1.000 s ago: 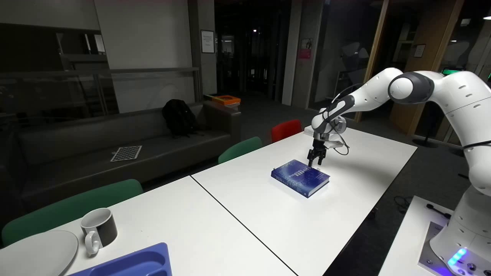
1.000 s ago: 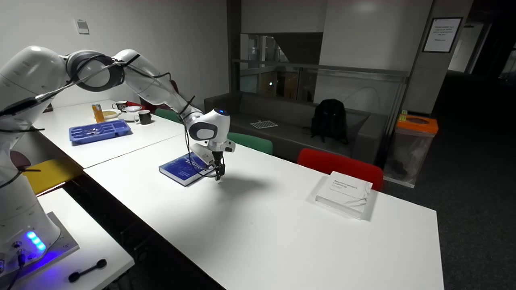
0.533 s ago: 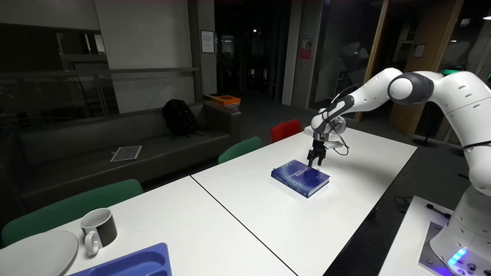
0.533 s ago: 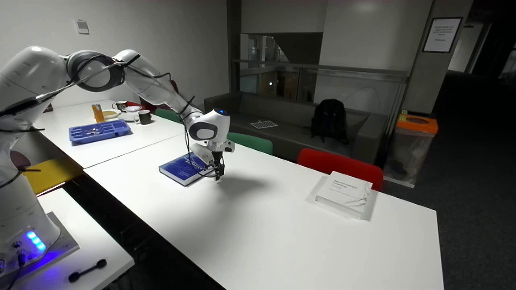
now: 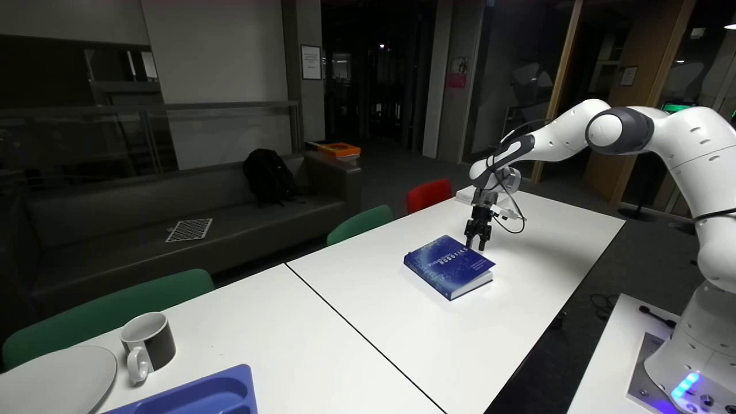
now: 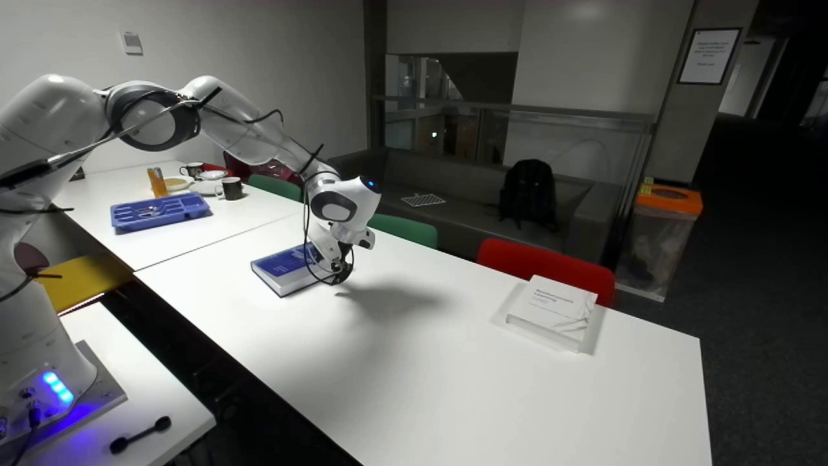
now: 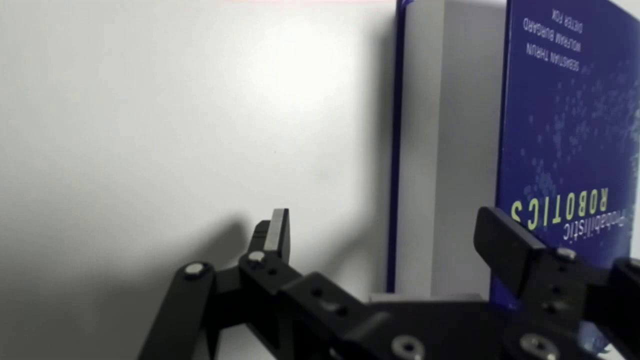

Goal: Open the book

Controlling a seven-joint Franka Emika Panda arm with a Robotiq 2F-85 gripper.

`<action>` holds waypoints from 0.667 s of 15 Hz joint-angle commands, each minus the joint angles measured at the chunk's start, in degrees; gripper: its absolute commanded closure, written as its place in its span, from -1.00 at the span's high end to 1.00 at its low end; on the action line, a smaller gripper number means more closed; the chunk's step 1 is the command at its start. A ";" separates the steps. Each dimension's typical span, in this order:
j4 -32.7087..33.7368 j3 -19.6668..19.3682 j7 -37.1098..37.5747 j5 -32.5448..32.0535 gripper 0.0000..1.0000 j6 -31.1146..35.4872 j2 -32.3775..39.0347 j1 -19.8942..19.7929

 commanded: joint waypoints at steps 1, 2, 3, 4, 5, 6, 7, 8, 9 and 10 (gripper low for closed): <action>3.07 1.36 -2.73 3.73 1.00 -8.13 0.24 -2.12; 3.67 1.15 -2.88 4.32 1.00 -9.59 0.38 -2.17; 3.95 1.02 -2.91 4.93 1.00 -10.79 0.28 -2.19; 4.26 0.94 -2.76 5.59 1.00 -11.86 0.14 -2.22; 4.27 0.98 -2.60 6.52 1.00 -12.88 -0.34 -2.35; 4.37 1.00 -2.47 7.39 1.00 -13.79 -0.67 -2.41; 4.15 0.99 -2.26 8.30 1.00 -14.51 -1.29 -2.37; 3.93 0.96 -2.06 9.21 1.00 -15.06 -1.88 -2.24; 3.71 0.91 -1.74 10.02 1.00 -15.54 -2.50 -1.95; 3.45 0.81 -1.46 10.61 1.00 -15.68 -3.12 -1.50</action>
